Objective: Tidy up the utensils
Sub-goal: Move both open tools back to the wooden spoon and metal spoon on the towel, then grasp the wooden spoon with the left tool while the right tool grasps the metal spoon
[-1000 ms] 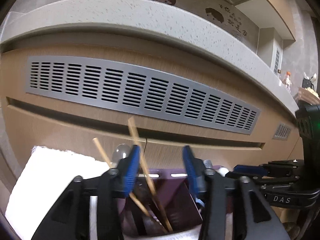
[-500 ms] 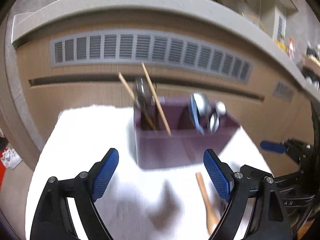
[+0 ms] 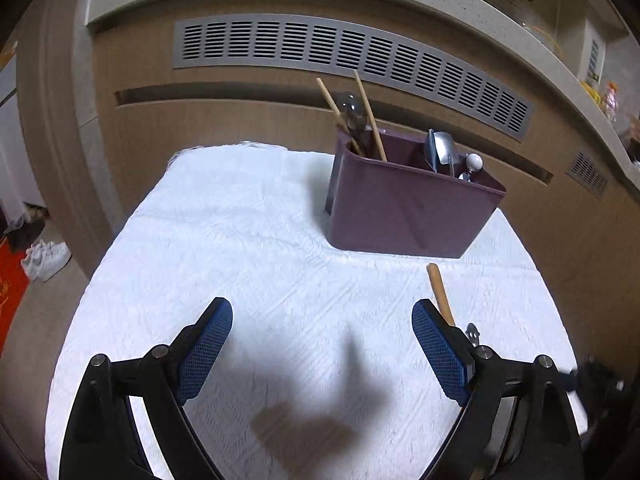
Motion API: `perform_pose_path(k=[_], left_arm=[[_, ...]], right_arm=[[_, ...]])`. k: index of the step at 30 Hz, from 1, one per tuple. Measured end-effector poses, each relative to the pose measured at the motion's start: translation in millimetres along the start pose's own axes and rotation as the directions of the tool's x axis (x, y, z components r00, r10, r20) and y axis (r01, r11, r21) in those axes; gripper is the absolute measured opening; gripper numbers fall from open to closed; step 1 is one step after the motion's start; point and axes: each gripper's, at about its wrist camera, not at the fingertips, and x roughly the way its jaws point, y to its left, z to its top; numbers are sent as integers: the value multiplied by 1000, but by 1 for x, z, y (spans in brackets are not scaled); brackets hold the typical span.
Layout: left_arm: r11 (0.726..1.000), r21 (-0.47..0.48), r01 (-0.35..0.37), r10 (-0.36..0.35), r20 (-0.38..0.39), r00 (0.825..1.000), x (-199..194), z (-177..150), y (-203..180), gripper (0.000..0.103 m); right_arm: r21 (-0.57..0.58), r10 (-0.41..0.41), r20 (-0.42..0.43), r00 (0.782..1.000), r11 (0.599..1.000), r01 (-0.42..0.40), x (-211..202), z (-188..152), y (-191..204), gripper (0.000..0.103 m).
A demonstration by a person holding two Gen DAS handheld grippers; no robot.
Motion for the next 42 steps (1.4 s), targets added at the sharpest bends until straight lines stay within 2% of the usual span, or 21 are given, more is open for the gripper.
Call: perform_pose_path(k=[2, 4, 5, 9, 12, 16, 18, 23, 27, 33, 37, 39, 40, 42], left_arm=[[1000, -2, 5, -5, -2, 1000, -3, -1, -2, 91], [1000, 12, 8, -8, -1, 1000, -8, -4, -7, 92], [1000, 20, 9, -9, -1, 1000, -10, -5, -10, 92], [998, 62, 31, -30, -10, 999, -13, -11, -25, 92], [990, 112, 86, -83, -36, 996, -8, -19, -45, 92], [961, 210, 178, -160, -96, 982, 4, -38, -79, 92], [952, 241, 187, -160, -128, 979, 11, -47, -92, 90], [951, 258, 170, -122, -194, 973, 34, -60, -111, 69], [958, 264, 109, -51, -218, 975, 52, -65, -117, 64], [950, 310, 48, 16, -201, 980, 55, -66, -130, 63], [947, 316, 58, 7, -200, 980, 54, -66, -135, 52], [944, 323, 75, -11, -196, 981, 52, -68, -136, 40], [941, 329, 81, -18, -190, 982, 50, -69, -135, 31], [940, 332, 75, -20, -166, 986, 43, -71, -133, 31]], right_arm=[[-35, -16, -12, 1000, 999, 15, 2, -9, 12, 89], [-61, -53, -28, 998, 997, 51, 8, -16, 18, 80], [-69, -71, -40, 997, 995, 68, 11, -20, 18, 79], [-35, -95, -35, 995, 995, 94, 8, -28, -1, 79], [-16, -179, -17, 984, 984, 179, 2, -35, -20, 79], [55, -214, -11, 977, 975, 215, -1, -43, -51, 79], [100, -213, -12, 977, 972, 213, -2, -45, -64, 79], [179, -153, -1, 988, 972, 151, -5, -50, -82, 79], [197, -130, 10, 991, 972, 125, -1, -50, -85, 79], [209, -124, 15, 992, 971, 118, -3, -50, -85, 79], [208, -130, 14, 991, 970, 124, -2, -50, -84, 79], [203, -135, 15, 991, 971, 130, -2, -50, -84, 79], [199, -138, 15, 990, 971, 133, -3, -50, -83, 79], [191, -146, 19, 989, 972, 140, -4, -50, -81, 79]])
